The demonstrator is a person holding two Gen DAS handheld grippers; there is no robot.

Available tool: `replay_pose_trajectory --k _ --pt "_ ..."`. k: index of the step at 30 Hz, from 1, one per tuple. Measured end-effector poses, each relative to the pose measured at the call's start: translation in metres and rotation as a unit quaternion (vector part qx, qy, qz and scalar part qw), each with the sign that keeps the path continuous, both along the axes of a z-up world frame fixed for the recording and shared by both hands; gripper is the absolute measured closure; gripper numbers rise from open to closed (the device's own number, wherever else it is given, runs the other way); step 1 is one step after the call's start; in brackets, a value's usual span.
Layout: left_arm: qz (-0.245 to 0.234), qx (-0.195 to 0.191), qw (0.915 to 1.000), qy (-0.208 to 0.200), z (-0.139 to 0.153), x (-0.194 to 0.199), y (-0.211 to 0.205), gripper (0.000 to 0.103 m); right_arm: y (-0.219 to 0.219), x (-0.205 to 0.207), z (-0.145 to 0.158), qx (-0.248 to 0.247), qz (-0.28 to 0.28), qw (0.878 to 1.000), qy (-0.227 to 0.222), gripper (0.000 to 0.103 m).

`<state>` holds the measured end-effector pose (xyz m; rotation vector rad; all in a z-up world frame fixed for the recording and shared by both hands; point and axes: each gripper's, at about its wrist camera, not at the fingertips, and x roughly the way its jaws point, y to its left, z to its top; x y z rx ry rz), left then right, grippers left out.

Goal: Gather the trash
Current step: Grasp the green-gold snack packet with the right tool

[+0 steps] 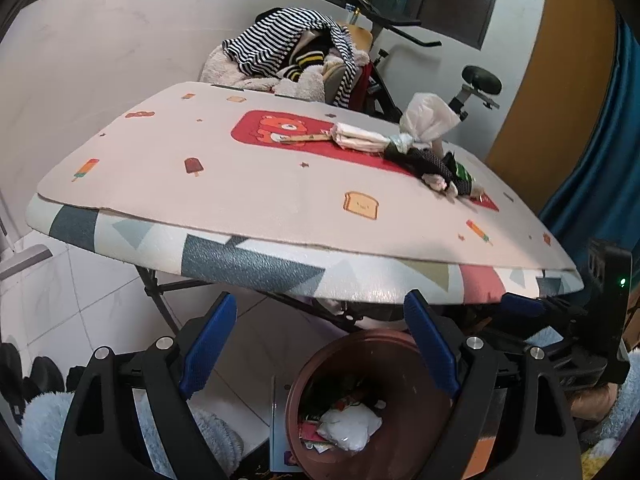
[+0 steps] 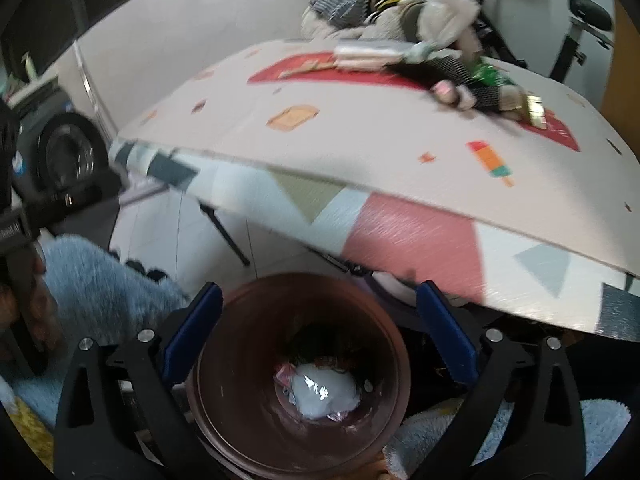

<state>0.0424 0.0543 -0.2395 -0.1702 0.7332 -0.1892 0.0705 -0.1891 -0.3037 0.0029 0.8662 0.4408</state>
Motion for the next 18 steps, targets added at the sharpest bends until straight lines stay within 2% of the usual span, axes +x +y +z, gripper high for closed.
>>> replay_pose_trajectory --k 3,8,11,18 --pt "0.009 -0.011 0.9999 -0.004 0.004 0.004 0.006 0.019 -0.016 0.007 0.012 0.026 -0.023 0.999 -0.008 0.006" --pt "0.018 -0.013 0.9997 -0.007 0.013 0.019 0.013 0.019 -0.044 0.032 0.036 0.040 -0.056 0.997 -0.026 0.006" --pt "0.020 -0.020 0.9995 -0.015 0.020 0.028 0.016 0.019 -0.060 0.058 0.052 0.048 -0.075 0.995 -0.041 0.006" --pt "0.017 -0.033 0.9989 -0.028 0.032 0.057 0.019 0.020 -0.083 0.113 0.071 0.054 -0.114 0.990 -0.065 0.006"
